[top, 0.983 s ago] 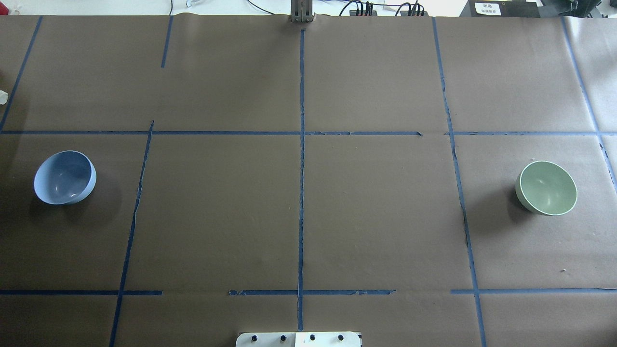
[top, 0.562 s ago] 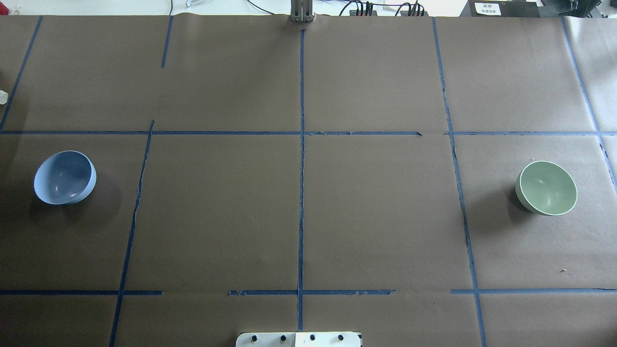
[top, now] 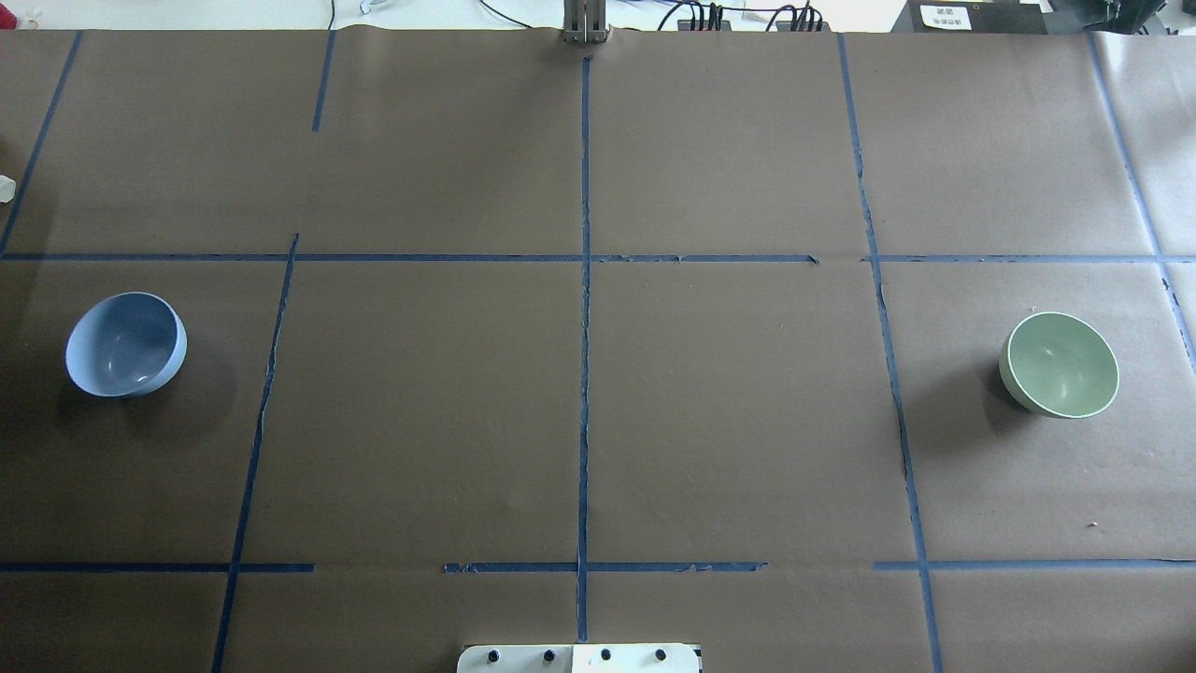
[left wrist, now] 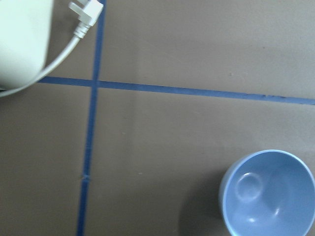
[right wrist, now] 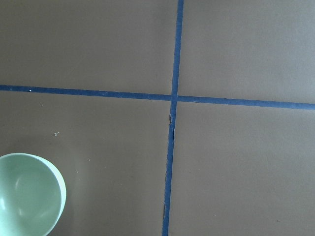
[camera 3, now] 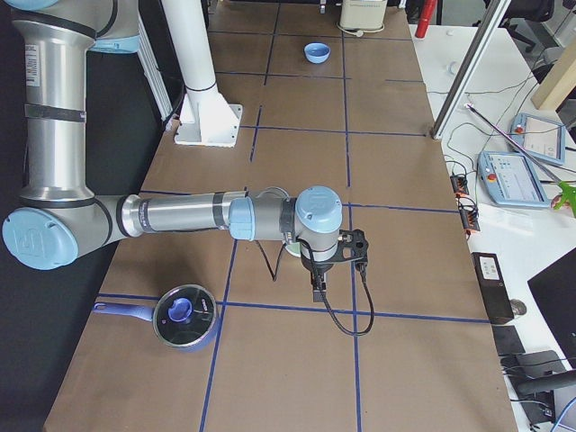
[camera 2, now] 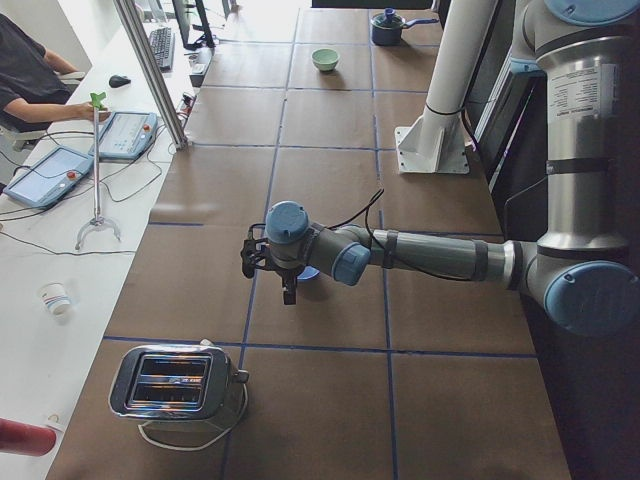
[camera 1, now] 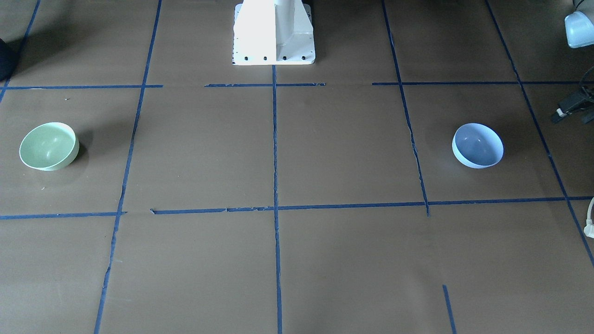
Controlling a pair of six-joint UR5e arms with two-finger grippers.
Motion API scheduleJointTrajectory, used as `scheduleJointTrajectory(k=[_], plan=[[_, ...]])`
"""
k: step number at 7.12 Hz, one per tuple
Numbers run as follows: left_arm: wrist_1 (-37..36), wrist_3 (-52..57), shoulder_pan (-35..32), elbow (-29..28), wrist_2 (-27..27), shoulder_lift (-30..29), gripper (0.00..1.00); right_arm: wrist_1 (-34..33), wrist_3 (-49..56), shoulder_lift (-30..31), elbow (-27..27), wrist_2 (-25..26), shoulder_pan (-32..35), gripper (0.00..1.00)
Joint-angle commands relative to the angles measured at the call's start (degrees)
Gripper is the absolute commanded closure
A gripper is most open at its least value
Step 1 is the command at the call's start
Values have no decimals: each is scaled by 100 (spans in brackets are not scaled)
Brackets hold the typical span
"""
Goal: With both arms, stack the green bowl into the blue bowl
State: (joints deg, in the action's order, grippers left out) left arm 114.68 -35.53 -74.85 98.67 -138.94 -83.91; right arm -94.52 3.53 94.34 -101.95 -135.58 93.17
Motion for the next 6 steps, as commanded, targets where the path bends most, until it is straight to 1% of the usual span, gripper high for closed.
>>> scheduleJointTrajectory(k=[1, 2, 3, 4, 5, 6], plan=[[965, -1163, 862, -277, 716, -107, 0, 3, -45, -12, -9, 15, 0, 0], [1221, -1254, 1032, -609, 876, -230, 0, 3, -46, -12, 0, 6, 0, 0], [1641, -1316, 1190, -986, 886, -274, 0, -5, -46, 31, 26, 6, 0, 0], [1932, -1542, 1392, -1216, 887, -353, 0, -5, -54, 40, 17, -3, 0, 0], [1970, -1623, 1585, -1236, 887, -389, 0, -5, -55, 40, 17, -3, 0, 0], [1970, -1633, 1657, -1227, 878, -398, 11, -5, -55, 49, 26, -3, 0, 0]])
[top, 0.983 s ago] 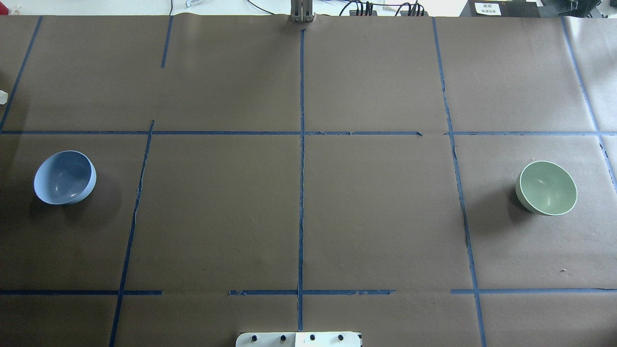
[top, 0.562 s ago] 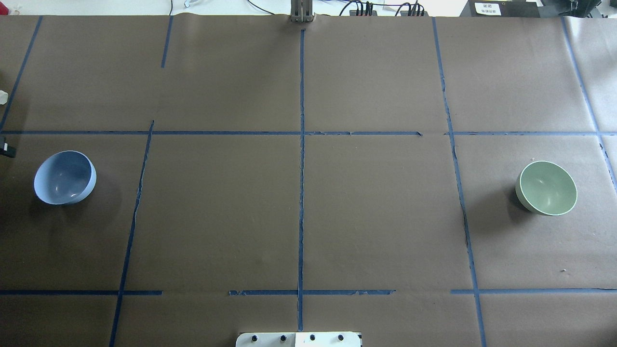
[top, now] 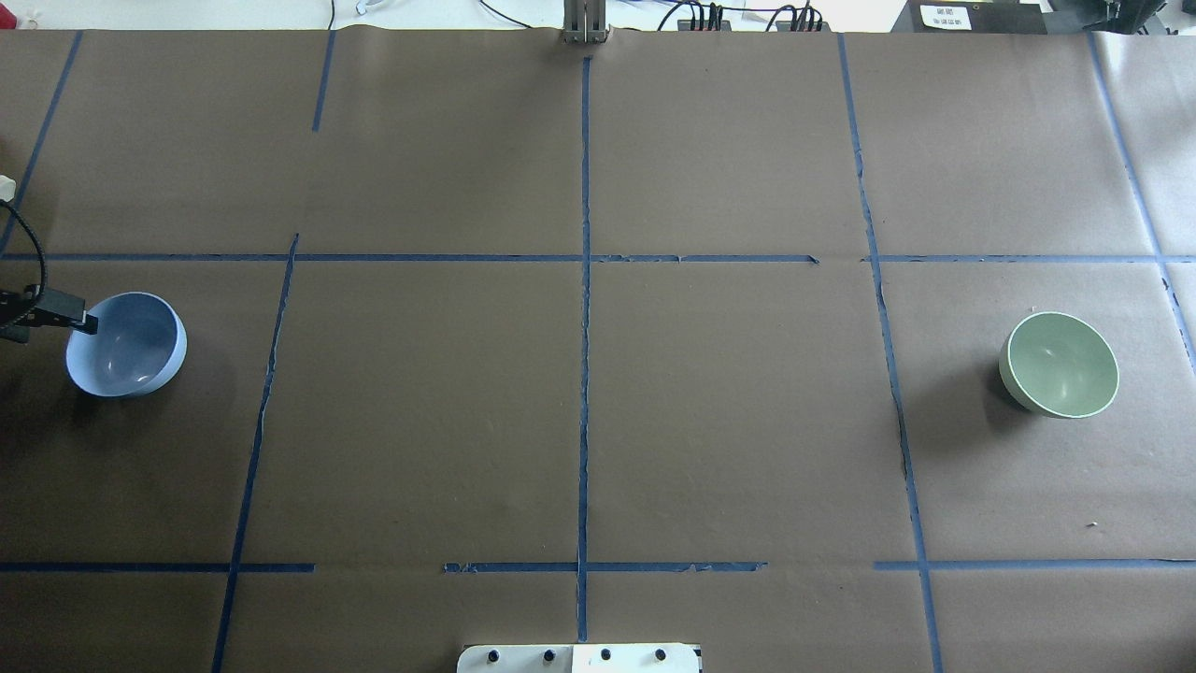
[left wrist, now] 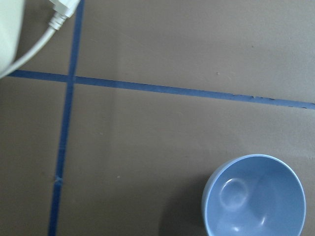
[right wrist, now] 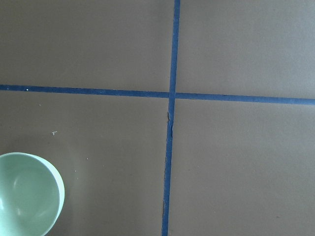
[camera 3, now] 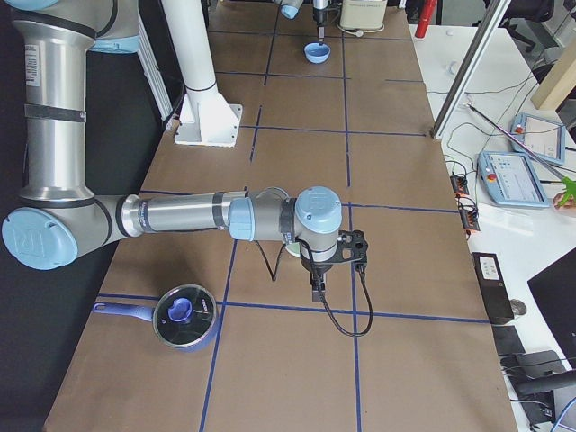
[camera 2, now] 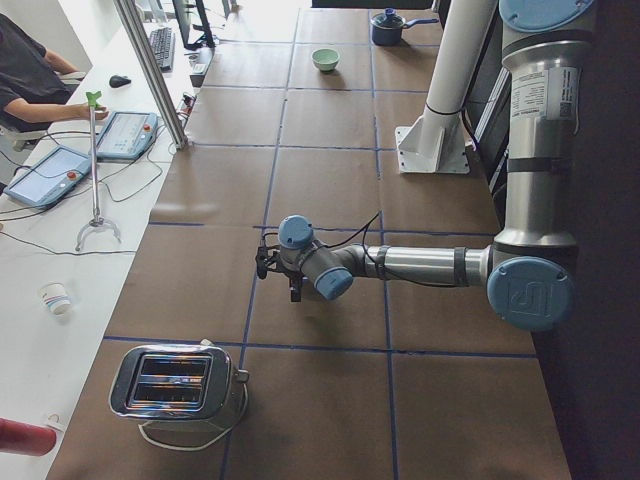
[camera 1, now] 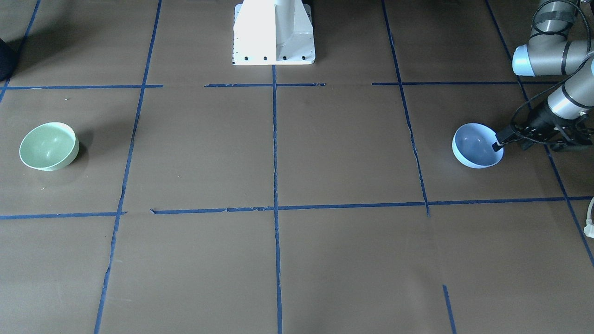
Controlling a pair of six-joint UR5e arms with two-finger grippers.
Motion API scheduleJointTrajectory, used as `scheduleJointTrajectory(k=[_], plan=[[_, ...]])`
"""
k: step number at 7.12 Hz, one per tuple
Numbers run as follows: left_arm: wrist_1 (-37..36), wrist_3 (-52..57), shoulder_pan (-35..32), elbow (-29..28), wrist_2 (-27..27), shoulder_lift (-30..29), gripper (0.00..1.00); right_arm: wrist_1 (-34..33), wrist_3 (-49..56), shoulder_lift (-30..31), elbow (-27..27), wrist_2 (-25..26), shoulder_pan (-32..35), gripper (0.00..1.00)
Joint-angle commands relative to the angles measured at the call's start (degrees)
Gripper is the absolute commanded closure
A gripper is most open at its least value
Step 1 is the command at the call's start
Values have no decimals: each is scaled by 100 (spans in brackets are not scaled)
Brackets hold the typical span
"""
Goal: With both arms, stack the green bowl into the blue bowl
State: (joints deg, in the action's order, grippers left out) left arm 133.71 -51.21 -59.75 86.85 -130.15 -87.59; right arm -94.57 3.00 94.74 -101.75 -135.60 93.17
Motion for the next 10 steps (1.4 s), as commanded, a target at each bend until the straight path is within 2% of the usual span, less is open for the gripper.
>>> scheduleJointTrajectory(k=[1, 2, 3, 5, 7, 8, 10], plan=[[68, -222, 148, -20, -2, -22, 59, 0, -1, 18, -2, -1, 9, 0], [68, -241, 148, -11, 7, -22, 87, 0, -1, 35, -2, -1, 9, 0], [68, -249, 139, 7, -28, -22, 95, 0, -10, 35, -11, -1, 9, 0], [68, -241, 130, 147, -63, -13, 95, 0, -10, 27, -11, -1, 9, 0], [-10, -371, 104, 505, -718, 22, 97, 0, -28, 27, -37, -10, 17, 0], [-63, -895, 95, 725, -792, -47, 97, 0, -28, 27, -55, -10, 17, 0], [-772, -1915, 165, 920, -732, -1071, 97, 0, -36, 27, -64, -10, 17, 0]])
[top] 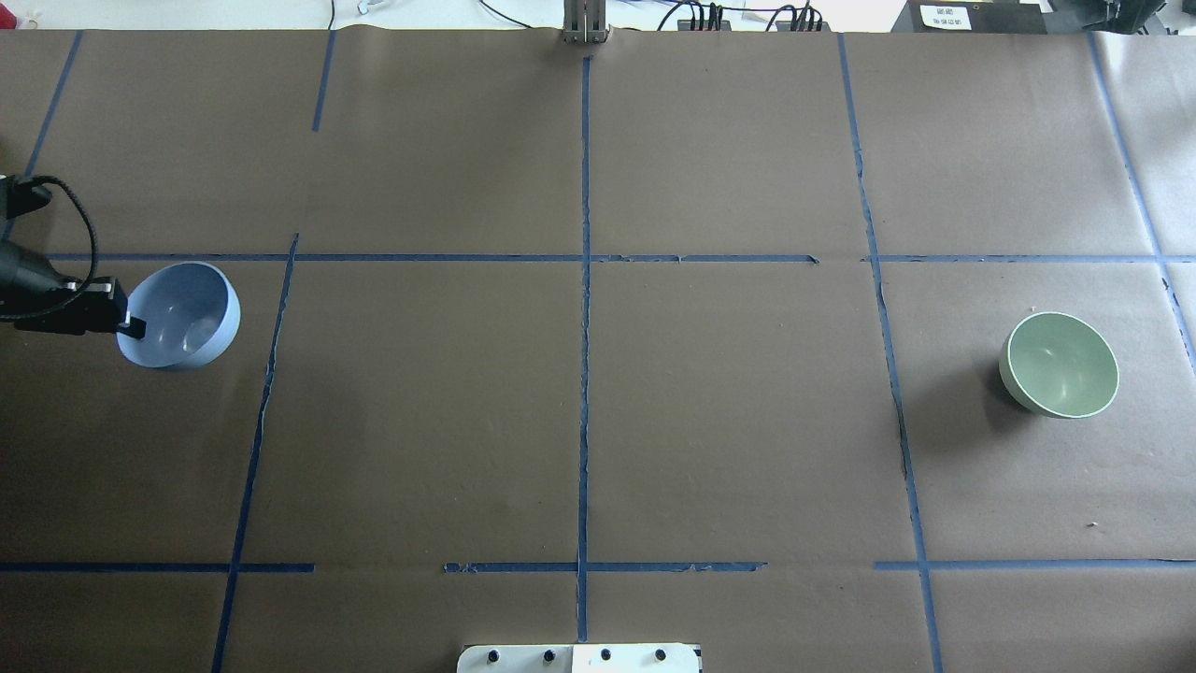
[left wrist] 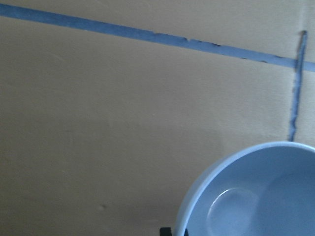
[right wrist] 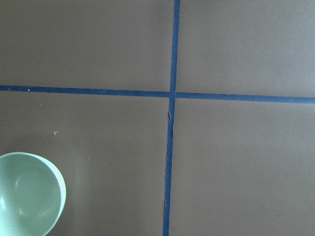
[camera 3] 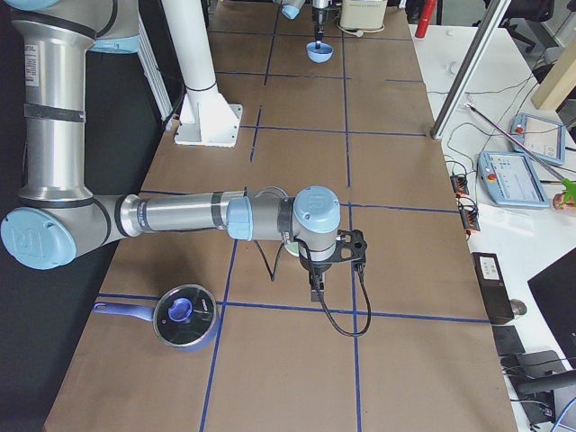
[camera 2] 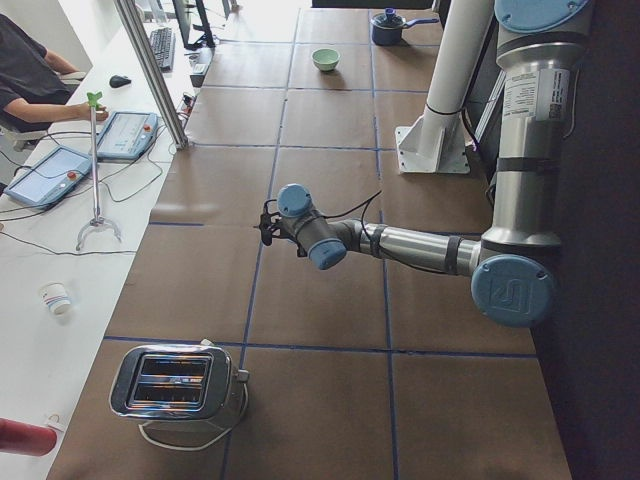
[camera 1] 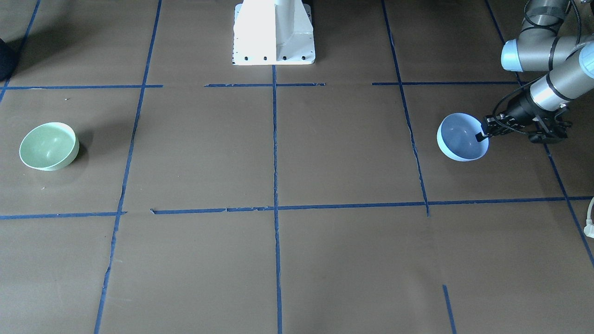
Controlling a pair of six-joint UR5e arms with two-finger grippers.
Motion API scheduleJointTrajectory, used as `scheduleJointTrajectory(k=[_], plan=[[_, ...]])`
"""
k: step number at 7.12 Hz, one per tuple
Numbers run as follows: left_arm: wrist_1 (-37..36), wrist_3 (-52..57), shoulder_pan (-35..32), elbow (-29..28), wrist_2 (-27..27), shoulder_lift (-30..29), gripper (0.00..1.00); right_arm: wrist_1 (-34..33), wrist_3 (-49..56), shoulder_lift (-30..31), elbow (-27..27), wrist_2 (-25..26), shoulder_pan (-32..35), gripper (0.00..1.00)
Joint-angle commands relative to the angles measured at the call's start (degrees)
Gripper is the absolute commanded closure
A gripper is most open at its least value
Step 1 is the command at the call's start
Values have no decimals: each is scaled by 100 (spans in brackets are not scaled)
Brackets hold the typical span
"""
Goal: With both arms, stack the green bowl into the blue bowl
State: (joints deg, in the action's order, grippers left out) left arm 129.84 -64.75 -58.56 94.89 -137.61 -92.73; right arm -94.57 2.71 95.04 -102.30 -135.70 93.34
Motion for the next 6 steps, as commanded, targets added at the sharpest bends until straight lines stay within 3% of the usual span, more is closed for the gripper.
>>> scheduleJointTrajectory(k=[1, 4, 6], plan=[[-720, -1226, 369, 117, 85, -1215, 97, 0, -24, -3, -18, 0, 0, 0], [-2090, -2523, 2107, 4, 1812, -3035, 97, 0, -24, -12, -9, -175, 0, 0], [-2050, -3069, 2909, -460, 2665, -3705, 96, 0, -24, -3, -9, -229, 0, 0]])
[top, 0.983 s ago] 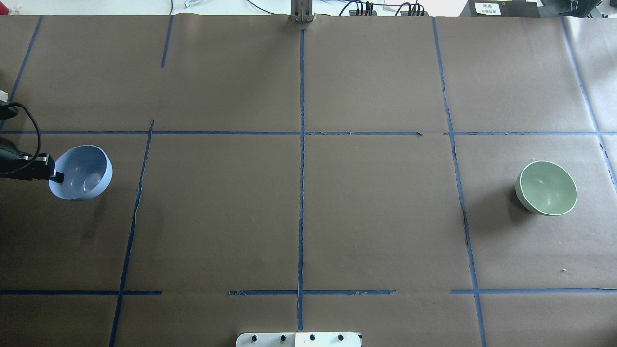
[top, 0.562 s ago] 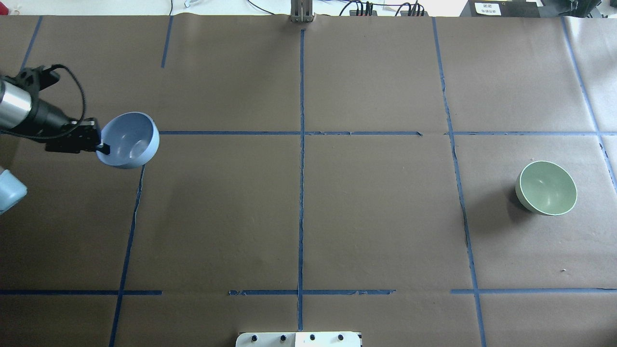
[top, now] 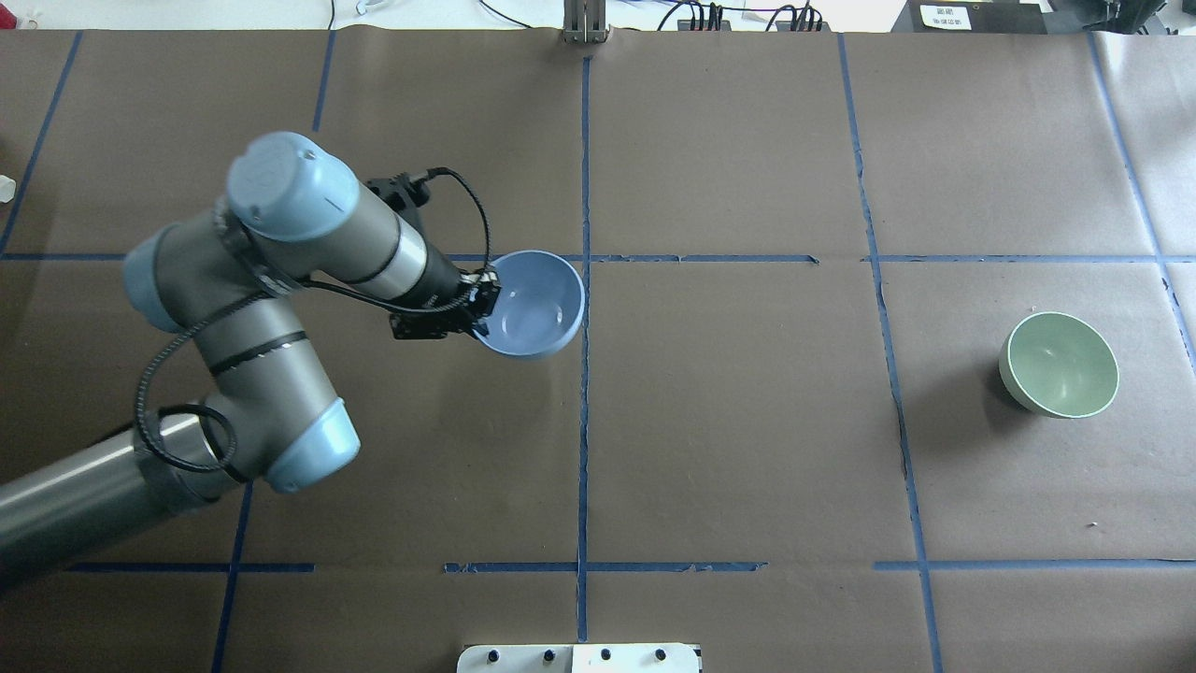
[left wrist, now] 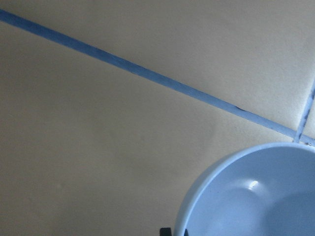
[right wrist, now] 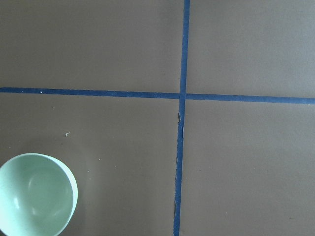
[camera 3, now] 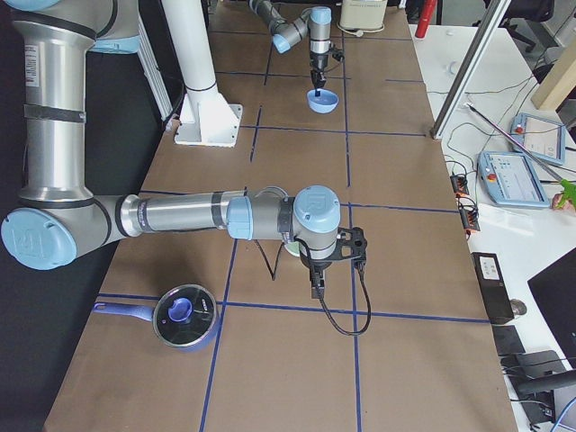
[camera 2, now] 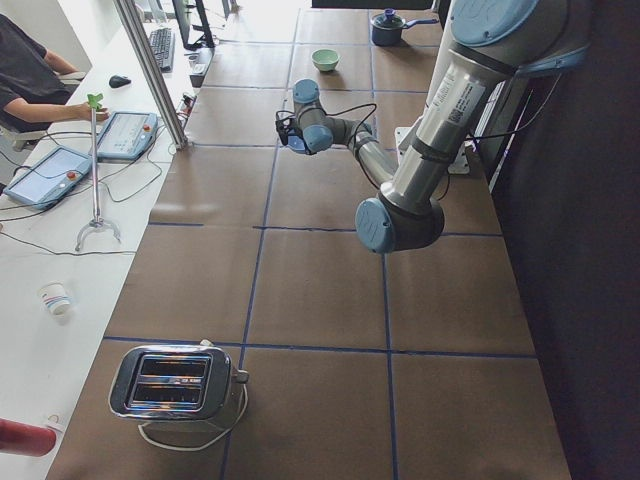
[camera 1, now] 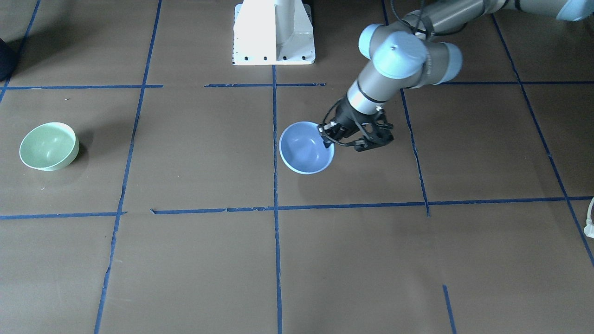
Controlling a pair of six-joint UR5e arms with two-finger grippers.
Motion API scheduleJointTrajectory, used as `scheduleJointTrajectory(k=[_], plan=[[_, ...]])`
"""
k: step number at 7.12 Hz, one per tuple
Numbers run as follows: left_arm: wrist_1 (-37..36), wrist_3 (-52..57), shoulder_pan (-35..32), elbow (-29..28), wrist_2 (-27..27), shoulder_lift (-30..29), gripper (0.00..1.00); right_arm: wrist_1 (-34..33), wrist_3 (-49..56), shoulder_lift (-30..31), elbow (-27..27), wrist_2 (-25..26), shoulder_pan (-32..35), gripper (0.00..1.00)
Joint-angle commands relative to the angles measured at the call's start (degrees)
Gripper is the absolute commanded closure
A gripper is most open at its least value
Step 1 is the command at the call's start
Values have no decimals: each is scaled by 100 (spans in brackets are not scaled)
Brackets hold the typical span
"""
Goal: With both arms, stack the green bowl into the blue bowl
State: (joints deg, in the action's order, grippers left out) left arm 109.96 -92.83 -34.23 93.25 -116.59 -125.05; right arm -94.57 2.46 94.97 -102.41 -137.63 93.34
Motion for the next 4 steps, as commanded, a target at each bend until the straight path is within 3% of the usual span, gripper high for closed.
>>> scheduleJointTrajectory(k=[1, 4], plan=[[-62, -253, 618, -482, 707, -564, 96, 0, 0, 13, 10, -79, 0, 0], [-71, -70, 628, -501, 734, -398, 86, 0, 0, 13, 1, -80, 0, 0]])
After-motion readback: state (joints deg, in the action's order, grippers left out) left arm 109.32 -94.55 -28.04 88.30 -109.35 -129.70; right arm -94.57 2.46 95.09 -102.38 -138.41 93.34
